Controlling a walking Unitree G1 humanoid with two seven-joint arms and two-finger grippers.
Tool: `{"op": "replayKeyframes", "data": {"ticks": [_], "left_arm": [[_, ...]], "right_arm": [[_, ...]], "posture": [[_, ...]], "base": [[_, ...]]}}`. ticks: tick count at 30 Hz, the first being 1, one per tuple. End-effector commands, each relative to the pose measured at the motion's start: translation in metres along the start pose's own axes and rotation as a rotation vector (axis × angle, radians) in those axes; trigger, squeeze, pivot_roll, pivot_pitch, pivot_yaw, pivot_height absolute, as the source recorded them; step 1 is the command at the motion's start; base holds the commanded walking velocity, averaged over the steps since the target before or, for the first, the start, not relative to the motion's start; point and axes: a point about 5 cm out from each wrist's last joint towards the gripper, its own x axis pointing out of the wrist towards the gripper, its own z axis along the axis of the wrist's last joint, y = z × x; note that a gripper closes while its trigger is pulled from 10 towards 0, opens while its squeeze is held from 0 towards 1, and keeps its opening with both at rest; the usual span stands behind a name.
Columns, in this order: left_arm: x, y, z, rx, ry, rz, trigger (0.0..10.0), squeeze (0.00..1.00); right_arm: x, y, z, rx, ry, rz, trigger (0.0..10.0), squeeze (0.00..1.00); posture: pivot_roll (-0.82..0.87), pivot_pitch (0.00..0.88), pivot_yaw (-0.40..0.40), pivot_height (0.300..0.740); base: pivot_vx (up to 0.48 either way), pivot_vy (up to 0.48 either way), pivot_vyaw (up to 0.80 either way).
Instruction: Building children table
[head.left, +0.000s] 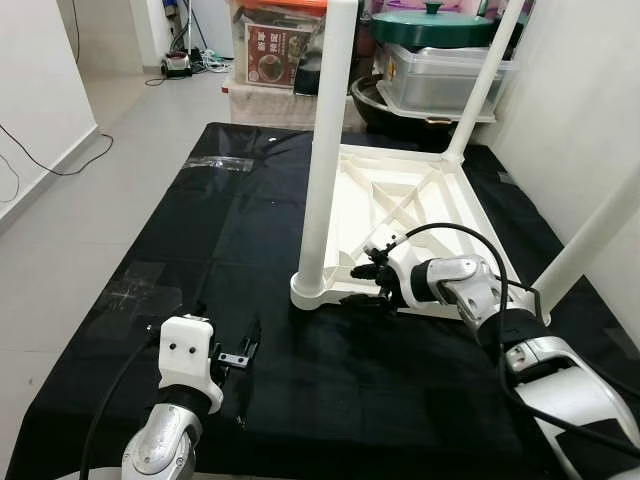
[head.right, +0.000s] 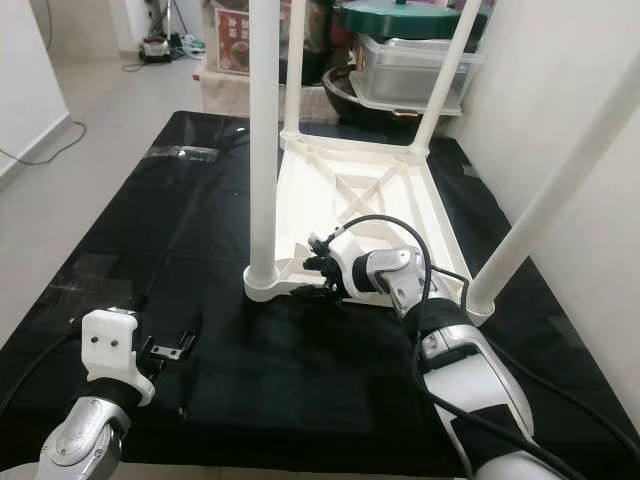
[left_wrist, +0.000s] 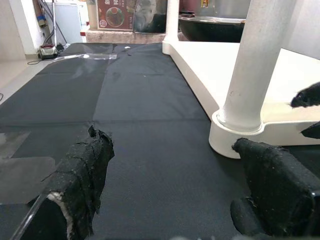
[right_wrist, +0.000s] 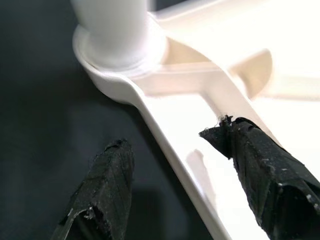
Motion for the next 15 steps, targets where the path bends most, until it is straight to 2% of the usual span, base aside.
{"op": "replayKeyframes", "data": {"ticks": [1, 8, 10, 14, 15], "left_arm": [[-0.001, -0.001, -0.005, 0.012, 0.016, -0.006, 10.0, 0.0], [-0.001, -0.001, -0.005, 0.011, 0.017, -0.004, 10.0, 0.0], [0.0, -0.001, -0.006, 0.012, 0.019, -0.004, 10.0, 0.0], [0.0, -0.002, -0.006, 0.012, 0.02, -0.006, 10.0, 0.0], [0.0, -0.002, -0.006, 0.012, 0.02, -0.005, 10.0, 0.0]], "right_arm": [[-0.005, -0.007, -0.006, -0.011, 0.043, -0.055, 10.0, 0.0], [-0.007, -0.006, -0.017, -0.029, 0.11, -0.058, 10.0, 0.0], [-0.01, -0.001, -0.032, -0.073, 0.187, 0.004, 10.0, 0.0], [-0.01, 0.003, -0.041, -0.105, 0.239, 0.041, 10.0, 0.0], [-0.01, 0.007, -0.042, -0.141, 0.247, 0.099, 10.0, 0.0]], "posture": [[0.14, 0.0, -0.1, 0.74], [0.15, 0.0, -0.104, 0.74], [0.14, 0.0, -0.104, 0.74], [0.14, 0.0, -0.106, 0.74], [0.14, 0.0, -0.108, 0.74]], "base": [[0.0, 0.0, 0.0], [0.0, 0.0, 0.0], [0.0, 0.0, 0.0], [0.0, 0.0, 0.0], [0.0, 0.0, 0.0]]}}
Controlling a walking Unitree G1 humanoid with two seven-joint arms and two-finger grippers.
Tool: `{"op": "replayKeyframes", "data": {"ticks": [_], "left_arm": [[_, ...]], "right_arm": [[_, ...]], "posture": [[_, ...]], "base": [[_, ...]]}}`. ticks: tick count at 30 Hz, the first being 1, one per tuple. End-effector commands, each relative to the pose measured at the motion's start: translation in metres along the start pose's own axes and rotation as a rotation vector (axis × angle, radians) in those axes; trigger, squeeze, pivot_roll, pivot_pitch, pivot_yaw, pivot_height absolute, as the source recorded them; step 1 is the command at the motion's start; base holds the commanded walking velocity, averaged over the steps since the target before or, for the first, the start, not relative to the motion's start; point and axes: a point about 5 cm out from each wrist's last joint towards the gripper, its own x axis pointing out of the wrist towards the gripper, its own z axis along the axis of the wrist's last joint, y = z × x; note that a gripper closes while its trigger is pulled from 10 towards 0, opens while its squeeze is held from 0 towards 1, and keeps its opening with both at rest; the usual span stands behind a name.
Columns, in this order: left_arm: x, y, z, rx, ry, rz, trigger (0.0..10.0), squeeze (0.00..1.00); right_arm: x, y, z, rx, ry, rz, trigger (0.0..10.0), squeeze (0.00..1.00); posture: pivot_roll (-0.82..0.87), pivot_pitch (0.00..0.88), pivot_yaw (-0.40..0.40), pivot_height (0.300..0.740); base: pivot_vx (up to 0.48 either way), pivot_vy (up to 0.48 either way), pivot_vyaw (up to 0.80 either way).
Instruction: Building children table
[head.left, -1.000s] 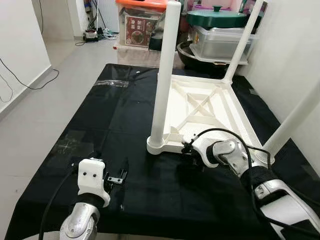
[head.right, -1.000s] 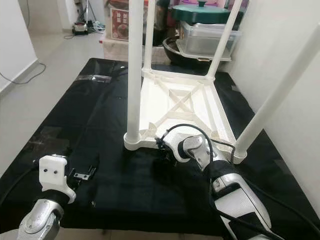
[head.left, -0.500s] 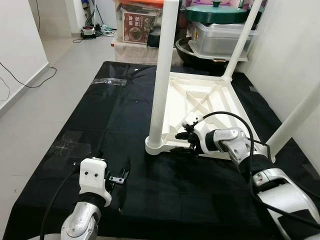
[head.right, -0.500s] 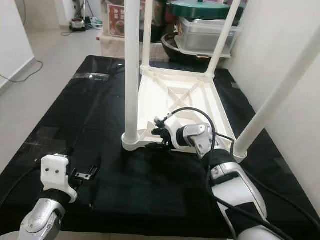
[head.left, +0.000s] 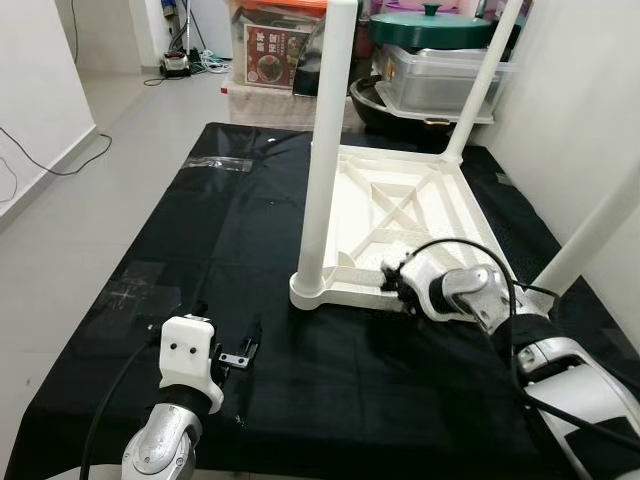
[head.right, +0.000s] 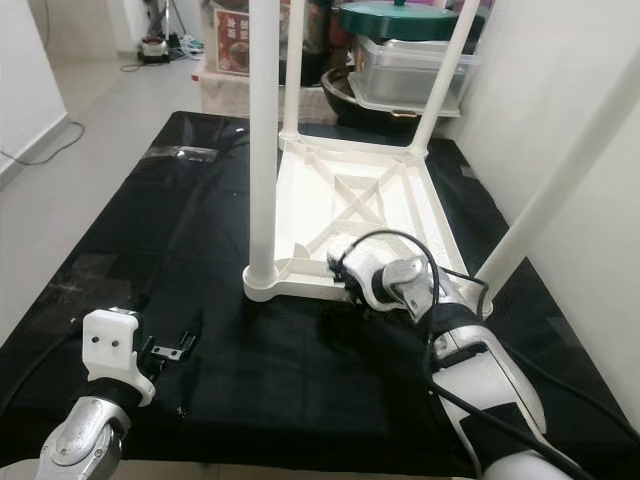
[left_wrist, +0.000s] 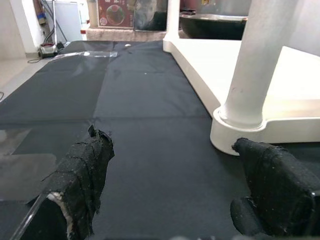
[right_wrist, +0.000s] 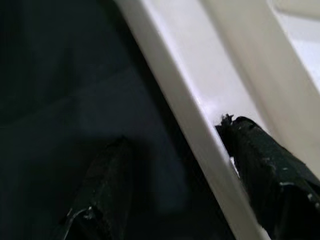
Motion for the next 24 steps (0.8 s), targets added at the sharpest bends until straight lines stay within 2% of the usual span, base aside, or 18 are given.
{"op": "replayKeyframes", "data": {"ticks": [1, 2, 5, 7, 8, 9, 10, 12, 13, 14, 16, 18, 19, 24], "left_arm": [[0.0, -0.002, -0.003, 0.013, 0.01, -0.006, 10.0, 0.0], [0.0, -0.002, -0.003, 0.013, 0.01, -0.005, 10.0, 0.0], [-0.001, -0.002, -0.004, 0.014, 0.013, -0.001, 10.0, 0.0], [-0.001, -0.002, -0.004, 0.014, 0.013, -0.001, 10.0, 0.0], [-0.001, -0.002, -0.004, 0.013, 0.014, 0.0, 10.0, 0.0], [-0.001, -0.002, -0.004, 0.013, 0.014, 0.0, 10.0, 0.0], [-0.001, -0.002, -0.004, 0.012, 0.015, 0.002, 10.0, 0.0], [-0.001, -0.002, -0.004, 0.012, 0.015, 0.002, 10.0, 0.0], [-0.002, -0.002, -0.005, 0.011, 0.018, 0.004, 10.0, 0.0], [-0.002, -0.002, -0.005, 0.011, 0.018, 0.004, 10.0, 0.0], [-0.002, -0.002, -0.007, 0.01, 0.023, 0.006, 10.0, 0.0], [-0.002, -0.002, -0.007, 0.01, 0.023, 0.006, 10.0, 0.0], [-0.002, -0.002, -0.008, 0.009, 0.026, 0.005, 10.0, 0.0], [0.0, -0.005, -0.009, 0.007, 0.03, -0.002, 10.0, 0.0]], "right_arm": [[0.003, 0.008, -0.01, -0.009, 0.041, 0.06, 10.0, 0.0], [0.003, 0.011, -0.01, -0.04, 0.044, 0.097, 10.0, 0.0], [0.007, 0.025, 0.009, -0.158, -0.047, 0.265, 10.0, 0.0], [0.007, 0.025, 0.009, -0.158, -0.047, 0.265, 10.0, 0.0], [0.006, 0.033, 0.019, -0.209, -0.107, 0.344, 10.0, 0.0], [0.006, 0.033, 0.019, -0.209, -0.107, 0.344, 10.0, 0.0], [0.001, 0.043, 0.028, -0.26, -0.161, 0.419, 10.0, 0.0], [0.001, 0.043, 0.028, -0.26, -0.161, 0.419, 10.0, 0.0], [-0.008, 0.057, 0.033, -0.322, -0.209, 0.508, 10.0, 0.0], [-0.008, 0.057, 0.033, -0.322, -0.209, 0.508, 10.0, 0.0], [-0.022, 0.078, 0.033, -0.419, -0.242, 0.629, 10.0, 0.0], [-0.022, 0.078, 0.033, -0.419, -0.242, 0.629, 10.0, 0.0], [-0.027, 0.085, 0.03, -0.452, -0.244, 0.665, 10.0, 0.0], [-0.03, 0.086, 0.029, -0.471, -0.244, 0.653, 10.0, 0.0]], "posture": [[0.14, 0.0, -0.108, 0.74], [0.14, 0.0, -0.108, 0.74], [0.14, 0.0, -0.109, 0.74], [0.14, 0.0, -0.109, 0.74], [0.14, 0.0, -0.112, 0.74], [0.14, 0.0, -0.112, 0.74], [0.14, 0.0, -0.112, 0.74], [0.14, 0.0, -0.112, 0.74], [0.13, 0.0, -0.113, 0.74], [0.13, 0.0, -0.113, 0.74], [0.13, 0.0, -0.113, 0.74], [0.13, 0.0, -0.113, 0.74], [0.12, 0.0, -0.11, 0.74], [0.12, 0.0, -0.11, 0.74]], "base": [[0.0, 0.0, 0.0], [0.0, 0.0, 0.0], [0.0, 0.0, 0.0], [0.0, 0.0, 0.0], [0.0, 0.0, 0.0], [0.0, 0.0, 0.0], [0.0, 0.0, 0.0], [0.0, 0.0, 0.0], [0.0, 0.0, 0.0], [0.0, 0.0, 0.0], [0.0, 0.0, 0.0], [0.0, 0.0, 0.0], [0.0, 0.0, 0.0], [0.0, 0.0, 0.0]]}}
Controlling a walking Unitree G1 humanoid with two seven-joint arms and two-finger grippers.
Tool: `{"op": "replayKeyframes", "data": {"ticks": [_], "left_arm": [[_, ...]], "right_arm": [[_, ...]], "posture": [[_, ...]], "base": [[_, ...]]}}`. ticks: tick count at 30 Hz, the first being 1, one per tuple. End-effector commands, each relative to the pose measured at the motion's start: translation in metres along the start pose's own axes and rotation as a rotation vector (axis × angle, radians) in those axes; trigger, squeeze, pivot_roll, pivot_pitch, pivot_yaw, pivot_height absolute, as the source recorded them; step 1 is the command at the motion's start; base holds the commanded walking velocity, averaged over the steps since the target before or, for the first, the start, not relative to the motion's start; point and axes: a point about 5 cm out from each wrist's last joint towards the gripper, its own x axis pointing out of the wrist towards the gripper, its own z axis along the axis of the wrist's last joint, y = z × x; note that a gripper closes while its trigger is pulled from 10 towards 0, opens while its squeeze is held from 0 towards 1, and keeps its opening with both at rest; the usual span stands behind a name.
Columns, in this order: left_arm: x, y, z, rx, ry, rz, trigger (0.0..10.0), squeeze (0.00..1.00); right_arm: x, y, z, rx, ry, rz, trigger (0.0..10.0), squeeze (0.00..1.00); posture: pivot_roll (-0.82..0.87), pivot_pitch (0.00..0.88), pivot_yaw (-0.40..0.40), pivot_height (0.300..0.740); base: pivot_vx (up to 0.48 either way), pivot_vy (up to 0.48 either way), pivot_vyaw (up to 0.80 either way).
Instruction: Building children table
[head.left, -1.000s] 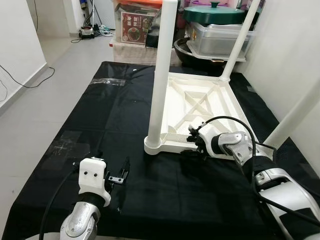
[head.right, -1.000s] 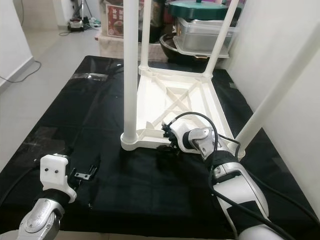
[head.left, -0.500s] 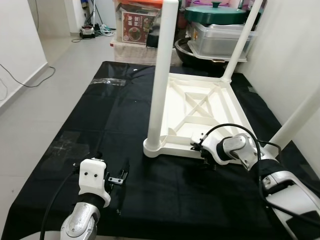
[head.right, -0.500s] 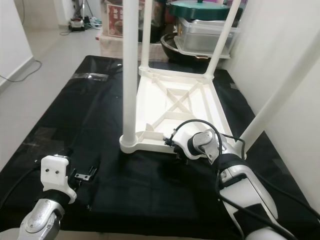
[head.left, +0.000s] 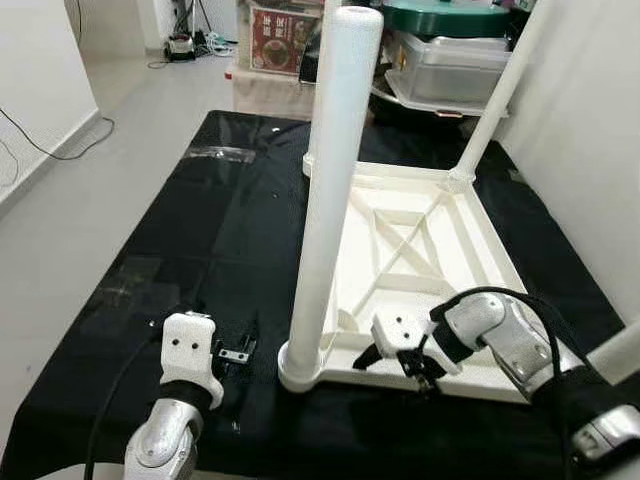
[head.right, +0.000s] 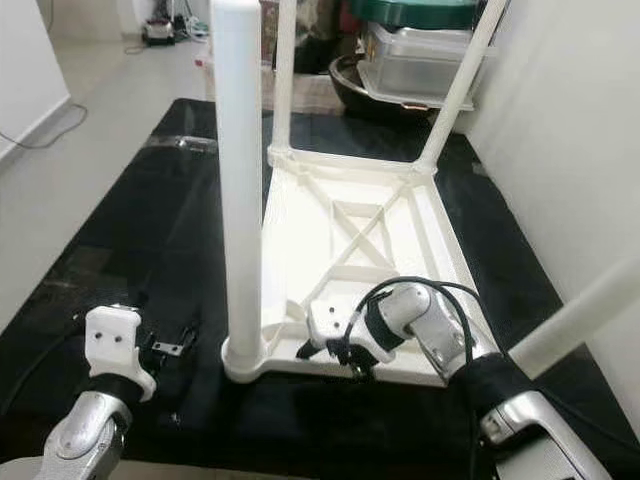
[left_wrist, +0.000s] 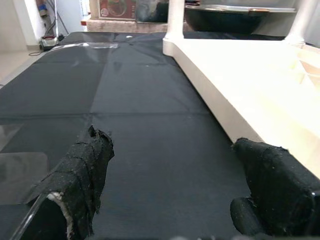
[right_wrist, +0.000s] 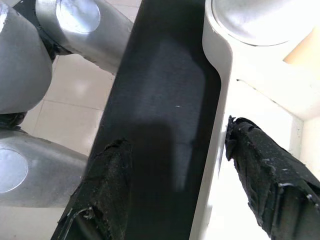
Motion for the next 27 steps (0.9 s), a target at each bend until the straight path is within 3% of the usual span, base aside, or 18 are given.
{"op": "replayKeyframes", "data": {"ticks": [1, 3, 5, 7, 9, 15, 19, 20, 21, 22, 23, 24, 26, 27], "left_arm": [[0.001, -0.003, -0.006, 0.006, 0.02, -0.01, 10.0, 0.0], [0.001, -0.003, -0.006, 0.006, 0.02, -0.01, 10.0, 0.0], [0.002, -0.002, -0.006, 0.009, 0.021, -0.008, 10.0, 0.0], [0.002, -0.002, -0.006, 0.009, 0.021, -0.008, 10.0, 0.0], [0.002, -0.002, -0.006, 0.012, 0.02, -0.005, 10.0, 0.0], [0.001, 0.0, -0.006, 0.019, 0.019, 0.001, 10.0, 0.0], [0.0, 0.003, -0.006, 0.023, 0.018, 0.004, 10.0, 0.0], [0.001, 0.002, -0.006, 0.024, 0.017, 0.003, 10.0, 0.0], [0.001, 0.002, -0.006, 0.024, 0.017, 0.003, 10.0, 0.0], [0.001, 0.001, -0.006, 0.026, 0.017, 0.002, 10.0, 0.0], [0.001, 0.001, -0.006, 0.026, 0.017, 0.002, 10.0, 0.0], [0.001, 0.001, -0.007, 0.026, 0.016, 0.003, 10.0, 0.0], [0.001, 0.001, -0.007, 0.026, 0.016, 0.003, 10.0, 0.0], [0.0, 0.001, -0.007, 0.026, 0.016, 0.008, 10.0, 0.0]], "right_arm": [[0.006, -0.008, 0.009, -0.003, -0.029, -0.071, 10.0, 0.0], [0.006, -0.008, 0.009, -0.003, -0.029, -0.071, 10.0, 0.0], [0.007, -0.024, 0.017, 0.043, -0.062, -0.22, 10.0, 0.0], [0.007, -0.024, 0.017, 0.043, -0.062, -0.22, 10.0, 0.0], [0.002, -0.041, 0.021, 0.111, -0.092, -0.37, 10.0, 0.0], [-0.007, -0.042, 0.025, 0.129, -0.123, -0.416, 10.0, 0.0], [-0.021, -0.035, 0.033, 0.1, -0.168, -0.416, 10.0, 0.0], [-0.027, -0.041, 0.032, 0.13, -0.185, -0.495, 10.0, 0.0], [-0.027, -0.041, 0.032, 0.13, -0.185, -0.495, 10.0, 0.0], [-0.033, -0.051, 0.031, 0.18, -0.208, -0.627, 10.0, 0.0], [-0.033, -0.051, 0.031, 0.18, -0.208, -0.627, 10.0, 0.0], [-0.036, -0.059, 0.024, 0.238, -0.199, -0.768, 10.0, 0.0], [-0.036, -0.059, 0.024, 0.238, -0.199, -0.768, 10.0, 0.0], [-0.038, -0.065, 0.016, 0.305, -0.177, -0.894, 10.0, 0.0]], "posture": [[0.11, 0.0, -0.105, 0.74], [0.11, 0.0, -0.105, 0.74], [0.11, 0.0, -0.106, 0.74], [0.11, 0.0, -0.106, 0.74], [0.11, 0.0, -0.107, 0.74], [0.11, 0.0, -0.1, 0.74], [0.1, 0.0, -0.09, 0.74], [0.1, 0.0, -0.088, 0.74], [0.1, 0.0, -0.088, 0.74], [0.1, 0.0, -0.091, 0.74], [0.1, 0.0, -0.091, 0.74], [0.1, 0.0, -0.092, 0.74], [0.1, 0.0, -0.092, 0.74], [0.11, 0.0, -0.092, 0.74]], "base": [[0.0, 0.0, 0.0], [0.0, 0.0, 0.0], [0.0, 0.0, 0.0], [0.0, 0.0, 0.0], [0.0, 0.0, 0.0], [0.0, 0.0, 0.0], [0.0, 0.0, 0.0], [0.0, 0.0, 0.0], [0.0, 0.0, 0.0], [0.0, 0.0, 0.0], [0.0, 0.0, 0.0], [0.0, 0.0, 0.0], [0.0, 0.0, 0.0], [0.0, 0.0, 0.0]]}}
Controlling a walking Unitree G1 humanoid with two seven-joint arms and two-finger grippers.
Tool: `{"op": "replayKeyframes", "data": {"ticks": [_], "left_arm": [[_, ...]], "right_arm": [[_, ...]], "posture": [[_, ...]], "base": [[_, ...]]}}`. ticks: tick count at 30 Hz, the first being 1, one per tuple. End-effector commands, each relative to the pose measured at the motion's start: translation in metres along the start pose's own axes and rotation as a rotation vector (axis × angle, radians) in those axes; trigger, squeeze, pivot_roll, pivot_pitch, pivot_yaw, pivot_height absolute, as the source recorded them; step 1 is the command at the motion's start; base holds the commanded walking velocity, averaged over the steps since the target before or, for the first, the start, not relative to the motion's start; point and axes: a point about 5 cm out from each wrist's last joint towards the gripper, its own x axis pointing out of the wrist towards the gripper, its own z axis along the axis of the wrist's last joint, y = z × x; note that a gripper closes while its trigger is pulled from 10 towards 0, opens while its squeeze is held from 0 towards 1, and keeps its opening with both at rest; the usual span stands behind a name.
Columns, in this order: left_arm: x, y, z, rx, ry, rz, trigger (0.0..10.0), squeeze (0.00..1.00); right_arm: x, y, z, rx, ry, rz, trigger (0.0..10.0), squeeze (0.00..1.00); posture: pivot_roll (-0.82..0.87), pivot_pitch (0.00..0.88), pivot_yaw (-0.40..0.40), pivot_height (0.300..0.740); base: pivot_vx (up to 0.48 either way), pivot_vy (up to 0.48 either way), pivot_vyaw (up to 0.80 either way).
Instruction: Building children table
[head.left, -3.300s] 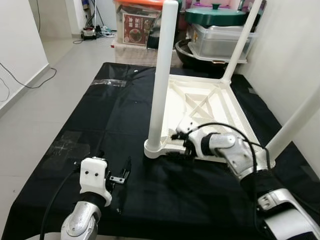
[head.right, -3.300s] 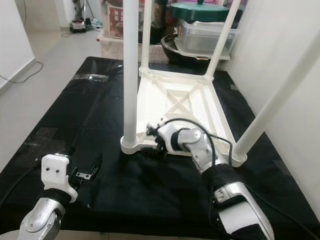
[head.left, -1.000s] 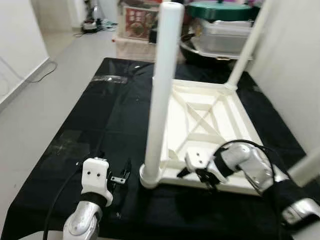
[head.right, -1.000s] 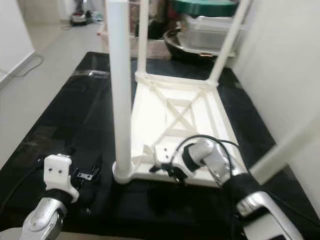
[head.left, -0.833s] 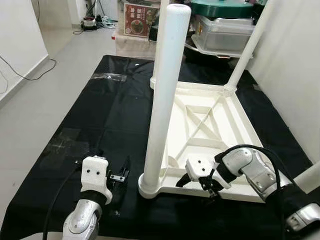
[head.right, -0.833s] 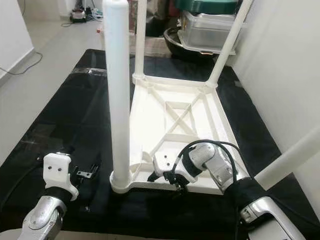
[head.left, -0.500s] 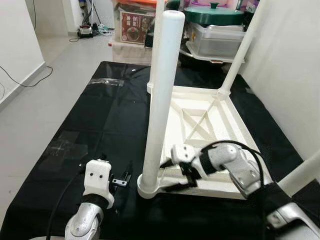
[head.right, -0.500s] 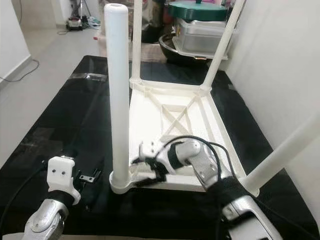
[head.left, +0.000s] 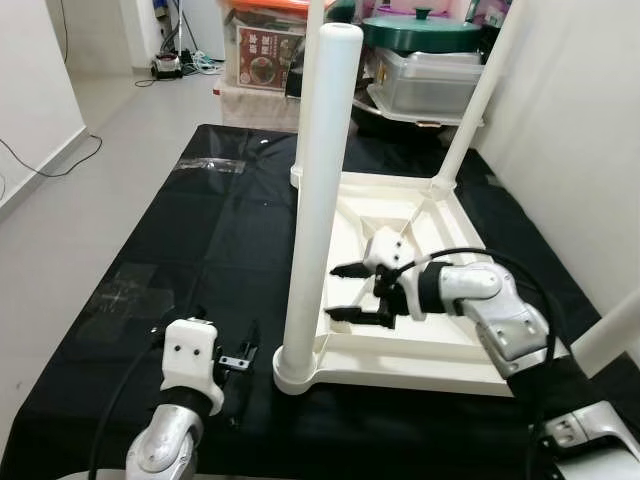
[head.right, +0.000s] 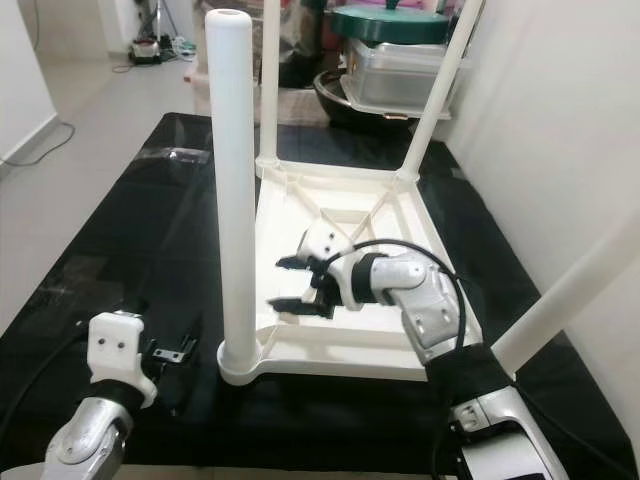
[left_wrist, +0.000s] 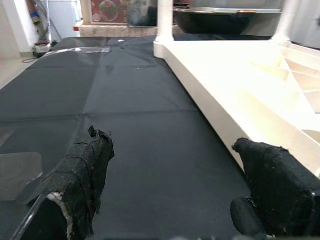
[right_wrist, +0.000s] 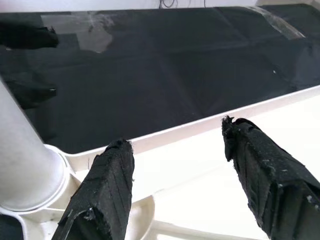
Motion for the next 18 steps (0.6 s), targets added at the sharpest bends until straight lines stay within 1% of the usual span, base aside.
{"op": "replayKeyframes", "data": {"ticks": [1, 2, 3, 4, 5, 6, 7, 8, 9, 10, 11, 12, 13, 15, 18], "left_arm": [[-0.001, -0.001, -0.002, 0.005, 0.005, 0.003, 10.0, 0.0], [-0.003, -0.002, -0.002, 0.004, 0.006, 0.009, 10.0, 0.0], [-0.003, -0.002, -0.002, 0.004, 0.006, 0.009, 10.0, 0.0], [-0.005, -0.002, -0.002, 0.004, 0.006, 0.013, 10.0, 0.0], [-0.005, -0.002, -0.002, 0.004, 0.006, 0.013, 10.0, 0.0], [-0.007, -0.001, -0.002, 0.004, 0.005, 0.016, 10.0, 0.0], [-0.007, -0.001, -0.002, 0.004, 0.005, 0.016, 10.0, 0.0], [-0.008, -0.001, -0.002, 0.003, 0.005, 0.017, 10.0, 0.0], [-0.008, -0.001, -0.002, 0.003, 0.005, 0.017, 10.0, 0.0], [-0.009, 0.0, -0.001, -0.001, 0.002, 0.024, 10.0, 0.0], [-0.009, 0.0, -0.001, -0.001, 0.002, 0.024, 10.0, 0.0], [-0.009, 0.001, 0.0, -0.003, -0.001, 0.029, 10.0, 0.0], [-0.009, 0.001, 0.0, -0.003, -0.001, 0.029, 10.0, 0.0], [-0.009, 0.003, 0.002, 0.008, -0.016, 0.042, 10.0, 0.0], [-0.01, 0.003, 0.004, 0.005, -0.026, 0.04, 10.0, 0.0]], "right_arm": [[0.0, -0.011, -0.008, 0.053, 0.037, -0.148, 10.0, 0.0], [0.001, -0.016, -0.021, 0.108, 0.08, -0.327, 10.0, 0.0], [0.001, -0.016, -0.021, 0.108, 0.08, -0.327, 10.0, 0.0], [0.002, -0.015, -0.033, 0.186, 0.103, -0.47, 10.0, 0.0], [0.002, -0.015, -0.033, 0.186, 0.103, -0.47, 10.0, 0.0], [0.005, -0.011, -0.04, 0.24, 0.111, -0.56, 10.0, 0.0], [0.005, -0.011, -0.04, 0.24, 0.111, -0.56, 10.0, 0.0], [0.006, -0.007, -0.042, 0.27, 0.112, -0.608, 10.0, 0.0], [0.006, -0.007, -0.042, 0.27, 0.112, -0.608, 10.0, 0.0], [0.01, -0.001, -0.043, 0.309, 0.098, -0.625, 10.0, 0.0], [0.01, -0.001, -0.043, 0.309, 0.098, -0.625, 10.0, 0.0], [0.012, 0.003, -0.042, 0.328, 0.089, -0.63, 10.0, 0.0], [0.012, 0.003, -0.042, 0.328, 0.089, -0.63, 10.0, 0.0], [0.018, 0.006, -0.039, 0.355, 0.065, -0.638, 10.0, 0.0], [0.02, 0.006, -0.038, 0.36, 0.059, -0.646, 10.0, 0.0]], "posture": [[0.11, 0.0, -0.092, 0.74], [0.11, 0.0, -0.093, 0.74], [0.11, 0.0, -0.093, 0.74], [0.11, 0.0, -0.091, 0.74], [0.11, 0.0, -0.091, 0.74], [0.11, 0.0, -0.09, 0.74], [0.11, 0.0, -0.09, 0.74], [0.11, 0.0, -0.088, 0.74], [0.11, 0.0, -0.088, 0.74], [0.12, 0.0, -0.087, 0.74], [0.12, 0.0, -0.087, 0.74], [0.12, 0.0, -0.087, 0.74], [0.12, 0.0, -0.087, 0.74], [0.12, 0.0, -0.091, 0.74], [0.12, 0.0, -0.093, 0.74]], "base": [[0.0, 0.0, 0.0], [0.0, 0.0, 0.0], [0.0, 0.0, 0.0], [0.0, 0.0, 0.0], [0.0, 0.0, 0.0], [0.0, 0.0, 0.0], [0.0, 0.0, 0.0], [0.0, 0.0, 0.0], [0.0, 0.0, 0.0], [0.0, 0.0, 0.0], [0.0, 0.0, 0.0], [0.0, 0.0, 0.0], [0.0, 0.0, 0.0], [0.0, 0.0, 0.0], [0.0, 0.0, 0.0]]}}
